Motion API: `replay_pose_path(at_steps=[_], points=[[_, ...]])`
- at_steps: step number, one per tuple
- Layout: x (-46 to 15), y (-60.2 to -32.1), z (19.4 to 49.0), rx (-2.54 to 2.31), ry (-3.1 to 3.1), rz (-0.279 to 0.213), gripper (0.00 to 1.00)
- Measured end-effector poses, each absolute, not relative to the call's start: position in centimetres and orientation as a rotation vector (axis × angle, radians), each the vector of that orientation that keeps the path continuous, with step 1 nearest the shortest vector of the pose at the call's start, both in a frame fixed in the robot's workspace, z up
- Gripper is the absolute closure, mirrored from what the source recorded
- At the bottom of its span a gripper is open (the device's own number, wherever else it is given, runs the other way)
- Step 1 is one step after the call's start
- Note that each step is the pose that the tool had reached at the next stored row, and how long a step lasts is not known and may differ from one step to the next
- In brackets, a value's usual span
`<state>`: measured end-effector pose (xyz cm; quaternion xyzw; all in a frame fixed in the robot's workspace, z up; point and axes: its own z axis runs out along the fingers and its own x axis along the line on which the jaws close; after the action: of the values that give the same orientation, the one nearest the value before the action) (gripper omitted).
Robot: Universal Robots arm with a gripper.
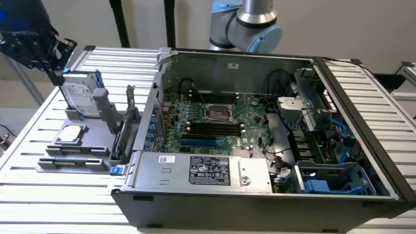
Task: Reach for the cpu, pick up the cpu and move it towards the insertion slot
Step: 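Reach for the cpu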
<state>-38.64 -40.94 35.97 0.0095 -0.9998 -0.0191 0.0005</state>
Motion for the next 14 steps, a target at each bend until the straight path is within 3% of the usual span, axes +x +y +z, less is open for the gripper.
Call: replay_pose_path(at_steps=[14], points=[[-42.7,-39.5,34.9,0.029,-3.14,-0.06,0.89]])
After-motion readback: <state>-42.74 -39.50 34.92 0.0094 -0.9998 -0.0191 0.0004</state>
